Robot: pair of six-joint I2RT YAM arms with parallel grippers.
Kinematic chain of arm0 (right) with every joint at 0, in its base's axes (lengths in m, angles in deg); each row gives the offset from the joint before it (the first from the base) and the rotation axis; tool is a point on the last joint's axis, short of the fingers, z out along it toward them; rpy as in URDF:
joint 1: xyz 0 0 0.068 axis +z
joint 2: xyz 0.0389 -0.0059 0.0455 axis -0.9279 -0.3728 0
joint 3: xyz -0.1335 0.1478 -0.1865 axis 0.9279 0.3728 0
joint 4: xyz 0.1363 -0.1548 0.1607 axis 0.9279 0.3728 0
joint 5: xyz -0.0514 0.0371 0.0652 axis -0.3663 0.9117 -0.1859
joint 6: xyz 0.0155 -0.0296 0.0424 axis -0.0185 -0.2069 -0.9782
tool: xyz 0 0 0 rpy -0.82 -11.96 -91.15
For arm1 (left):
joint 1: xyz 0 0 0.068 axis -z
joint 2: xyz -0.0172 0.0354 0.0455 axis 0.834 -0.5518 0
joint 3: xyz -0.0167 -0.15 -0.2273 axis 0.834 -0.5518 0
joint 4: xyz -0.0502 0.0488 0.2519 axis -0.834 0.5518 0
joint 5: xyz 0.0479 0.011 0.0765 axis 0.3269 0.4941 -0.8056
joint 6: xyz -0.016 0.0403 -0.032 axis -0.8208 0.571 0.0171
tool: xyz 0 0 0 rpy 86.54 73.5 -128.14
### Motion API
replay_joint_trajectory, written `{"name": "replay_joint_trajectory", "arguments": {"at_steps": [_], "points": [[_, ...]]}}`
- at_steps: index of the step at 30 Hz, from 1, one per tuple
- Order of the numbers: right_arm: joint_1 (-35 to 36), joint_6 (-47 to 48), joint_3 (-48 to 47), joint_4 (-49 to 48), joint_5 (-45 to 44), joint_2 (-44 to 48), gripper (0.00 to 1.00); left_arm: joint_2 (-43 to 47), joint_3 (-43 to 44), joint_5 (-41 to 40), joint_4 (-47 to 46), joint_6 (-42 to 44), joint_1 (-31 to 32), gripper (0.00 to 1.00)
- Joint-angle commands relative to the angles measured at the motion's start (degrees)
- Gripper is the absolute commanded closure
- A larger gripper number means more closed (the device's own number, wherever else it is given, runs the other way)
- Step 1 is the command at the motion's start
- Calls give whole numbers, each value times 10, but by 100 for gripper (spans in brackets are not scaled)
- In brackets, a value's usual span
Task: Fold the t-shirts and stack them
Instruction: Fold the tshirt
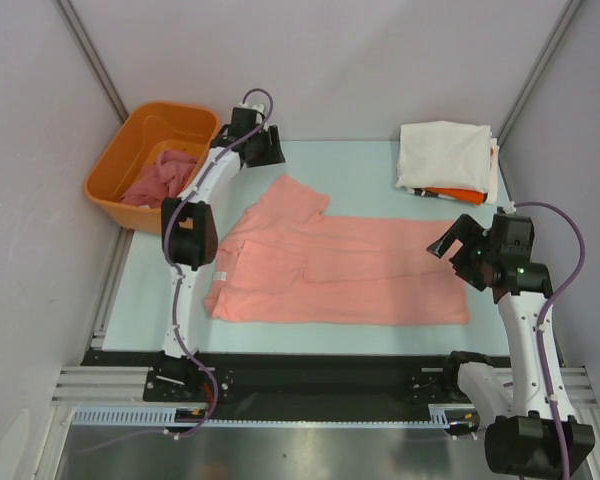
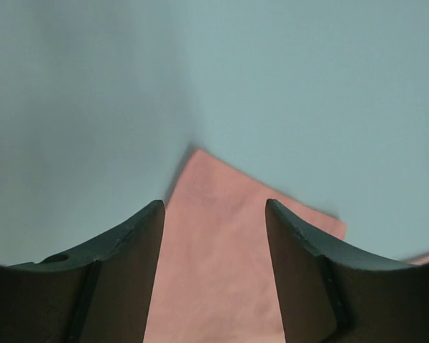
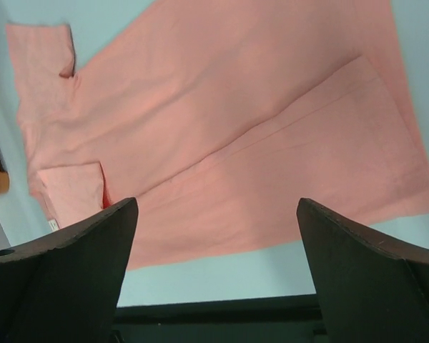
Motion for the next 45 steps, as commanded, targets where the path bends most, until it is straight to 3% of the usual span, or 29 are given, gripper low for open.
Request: {"name": "replay_joint_trajectory", "arguments": {"at_steps": [1, 7, 14, 16, 17, 20, 23, 26, 30, 34, 40, 45], "points": [[31, 21, -37, 16, -13, 10, 0, -77, 121, 27, 44, 14, -2, 35], [36, 33, -39, 19, -18, 16, 0, -126, 115, 3, 12, -7, -1, 35], [36, 40, -34, 4, -29, 0, 0, -135, 74, 7, 4, -7, 6, 45], [36, 43, -33, -3, -34, -12, 0, -137, 69, 6, 0, 1, 10, 51], [35, 45, -34, -8, -46, -17, 0, -141, 72, 21, 0, 2, 9, 64], [28, 46, -41, -25, -74, -56, 0, -141, 73, 27, 0, 5, 9, 85], [-3, 44, -44, -70, -48, -129, 0, -143, 71, 38, -4, 1, 4, 100], [-32, 40, -61, -110, -29, -226, 0, -141, 63, 40, -7, -5, 1, 100], [-47, 41, -145, -130, -83, -351, 2, -140, 59, 48, -11, -5, -2, 100], [-53, 40, -240, -140, -108, -479, 12, -141, 61, 48, -10, -8, -2, 100], [-54, 62, -366, -123, -173, -602, 26, -145, 64, 52, -10, -12, -4, 100], [-52, 75, -411, -124, -191, -671, 32, -150, 72, 58, -9, -17, -6, 100]]}}
